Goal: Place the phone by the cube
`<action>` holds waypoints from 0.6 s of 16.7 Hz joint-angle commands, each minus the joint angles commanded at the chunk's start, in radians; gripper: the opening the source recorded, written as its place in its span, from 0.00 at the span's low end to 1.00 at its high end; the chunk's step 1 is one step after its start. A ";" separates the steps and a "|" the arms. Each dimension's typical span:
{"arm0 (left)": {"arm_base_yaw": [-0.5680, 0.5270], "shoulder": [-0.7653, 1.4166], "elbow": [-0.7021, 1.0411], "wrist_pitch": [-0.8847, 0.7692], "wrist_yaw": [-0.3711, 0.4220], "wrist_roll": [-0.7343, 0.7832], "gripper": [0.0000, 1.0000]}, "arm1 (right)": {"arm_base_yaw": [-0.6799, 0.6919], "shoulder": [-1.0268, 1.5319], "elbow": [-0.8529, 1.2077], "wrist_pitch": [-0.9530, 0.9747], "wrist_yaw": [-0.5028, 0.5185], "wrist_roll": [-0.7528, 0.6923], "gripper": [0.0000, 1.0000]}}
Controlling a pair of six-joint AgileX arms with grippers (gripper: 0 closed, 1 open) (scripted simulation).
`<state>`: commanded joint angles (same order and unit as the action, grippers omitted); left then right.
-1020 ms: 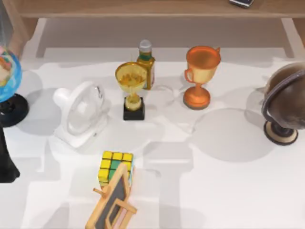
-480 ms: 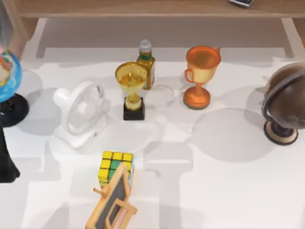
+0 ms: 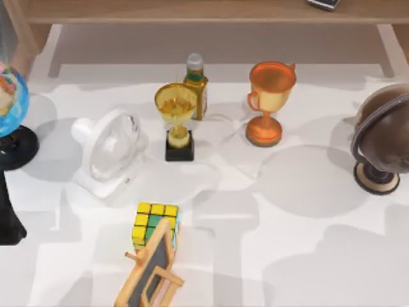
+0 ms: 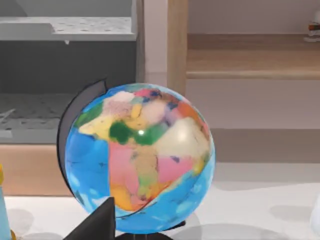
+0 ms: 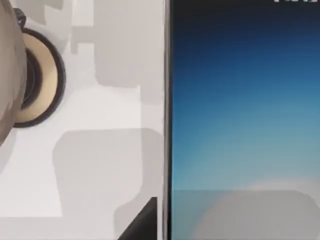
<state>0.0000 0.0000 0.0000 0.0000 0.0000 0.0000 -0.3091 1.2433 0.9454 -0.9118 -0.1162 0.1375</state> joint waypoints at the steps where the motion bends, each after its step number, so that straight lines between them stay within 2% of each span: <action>1: 0.000 0.000 0.000 0.000 0.000 0.000 1.00 | 0.046 -0.001 0.040 -0.009 -0.009 0.057 0.00; 6: 0.000 0.000 0.000 0.000 0.000 0.000 1.00 | 0.310 0.047 0.233 -0.062 -0.042 0.319 0.00; 10: 0.000 0.000 0.000 0.000 0.000 0.000 1.00 | 0.535 0.150 0.369 -0.102 -0.041 0.476 0.00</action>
<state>0.0000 0.0000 0.0000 0.0000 0.0000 0.0000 0.2259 1.3930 1.3148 -1.0139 -0.1576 0.6138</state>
